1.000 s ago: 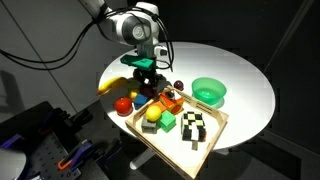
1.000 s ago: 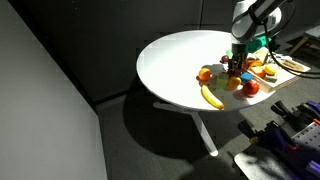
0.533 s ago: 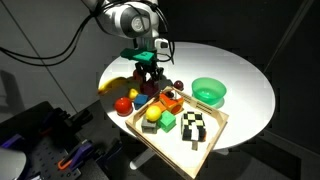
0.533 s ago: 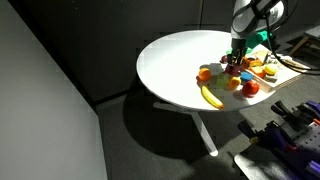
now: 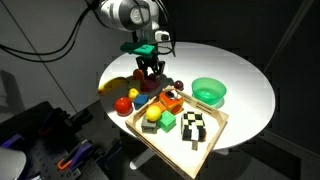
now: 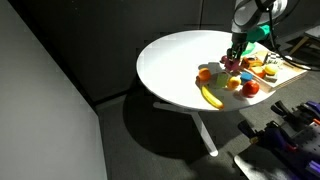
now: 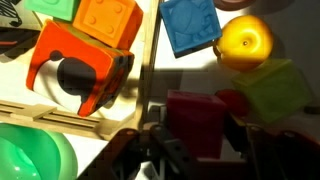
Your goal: Pick up the purple block and put it in the wooden tray
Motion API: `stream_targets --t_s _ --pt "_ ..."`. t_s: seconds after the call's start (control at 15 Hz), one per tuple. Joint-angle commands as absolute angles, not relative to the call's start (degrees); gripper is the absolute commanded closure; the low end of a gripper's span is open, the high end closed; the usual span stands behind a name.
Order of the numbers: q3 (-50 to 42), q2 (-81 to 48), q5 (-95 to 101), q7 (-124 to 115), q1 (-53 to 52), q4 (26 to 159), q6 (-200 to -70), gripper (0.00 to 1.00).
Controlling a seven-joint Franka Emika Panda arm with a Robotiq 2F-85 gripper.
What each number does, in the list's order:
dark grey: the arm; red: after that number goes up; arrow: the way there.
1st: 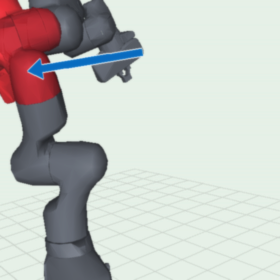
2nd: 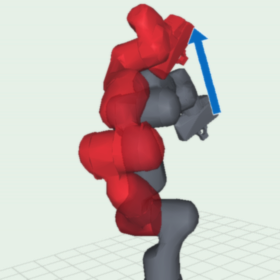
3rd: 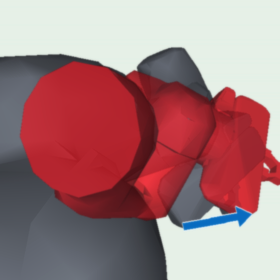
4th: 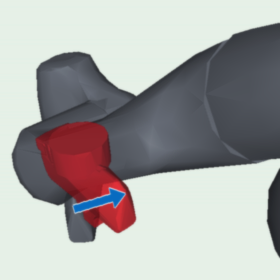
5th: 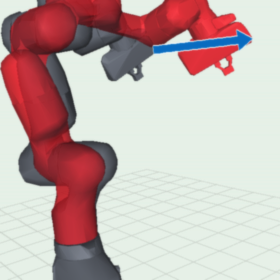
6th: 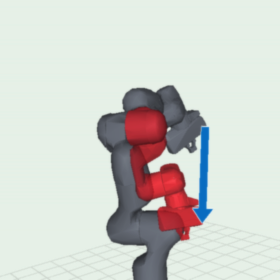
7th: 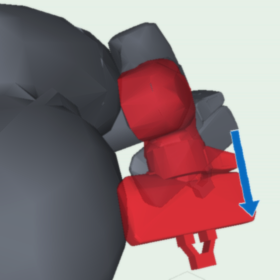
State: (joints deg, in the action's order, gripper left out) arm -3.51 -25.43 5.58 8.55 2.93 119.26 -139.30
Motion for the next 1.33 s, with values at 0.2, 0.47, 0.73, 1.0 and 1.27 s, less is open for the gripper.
stream_targets --t_s 0.2,0.47,0.73,1.0,1.27 --pt "-3.4 -21.4 7.0 8.9 3.1 121.0 -138.9 0.69" --pt "-3.5 -20.8 6.9 9.0 3.2 121.2 -138.9 0.69" --pt "-4.1 -19.9 6.8 9.1 4.0 121.8 -139.0 0.69" --pt "-5.1 -18.9 6.5 9.4 5.2 122.5 -139.3 0.69" --pt "-6.0 -17.9 6.3 9.6 6.5 123.2 -139.4 0.69"
